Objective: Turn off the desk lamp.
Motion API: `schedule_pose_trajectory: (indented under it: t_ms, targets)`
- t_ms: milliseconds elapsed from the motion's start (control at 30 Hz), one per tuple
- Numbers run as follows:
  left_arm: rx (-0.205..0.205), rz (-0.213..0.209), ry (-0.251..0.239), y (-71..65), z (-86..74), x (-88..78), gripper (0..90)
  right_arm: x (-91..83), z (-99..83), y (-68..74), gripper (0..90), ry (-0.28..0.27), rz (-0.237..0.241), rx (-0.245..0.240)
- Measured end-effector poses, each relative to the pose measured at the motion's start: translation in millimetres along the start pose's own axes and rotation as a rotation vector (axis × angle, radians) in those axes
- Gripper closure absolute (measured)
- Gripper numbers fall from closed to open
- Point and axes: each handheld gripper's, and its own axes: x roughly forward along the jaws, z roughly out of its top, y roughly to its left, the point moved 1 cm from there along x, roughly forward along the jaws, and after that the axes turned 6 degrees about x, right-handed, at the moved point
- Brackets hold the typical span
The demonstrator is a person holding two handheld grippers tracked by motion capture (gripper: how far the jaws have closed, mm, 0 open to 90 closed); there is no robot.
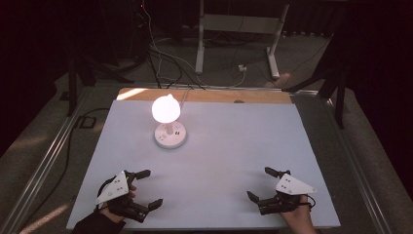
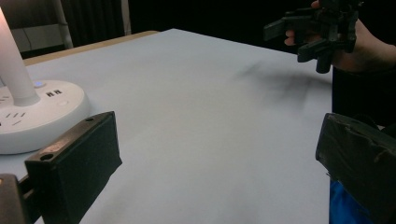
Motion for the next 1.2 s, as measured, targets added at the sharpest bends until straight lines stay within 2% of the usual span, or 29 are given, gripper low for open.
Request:
schedule_pose_trajectory:
  t_ms: [267, 600, 967, 1200]
  targets:
    - [0.000, -0.004, 0.000, -0.3, 0.1, -0.1, 0.5, -0.8, 1.8, 0.0, 0.0, -0.006, 0.019, 0.012]
    - [0.009, -0.024, 0.010, -2.5, 1.7, 1.8, 0.5, -3.4, 3.6, 0.1, 0.0, -0.031, -0.001, 0.015]
    - [0.009, -0.055, 0.011, -5.5, 10.8, 0.4, 0.5, -2.4, 3.6, 1.5, 0.0, -0.025, -0.002, 0.019]
    - [0.019, -0.045, -0.009, -3.4, 20.1, 0.6, 0.5, -3.1, 4.4, 2.4, 0.0, -0.033, -0.006, 0.024]
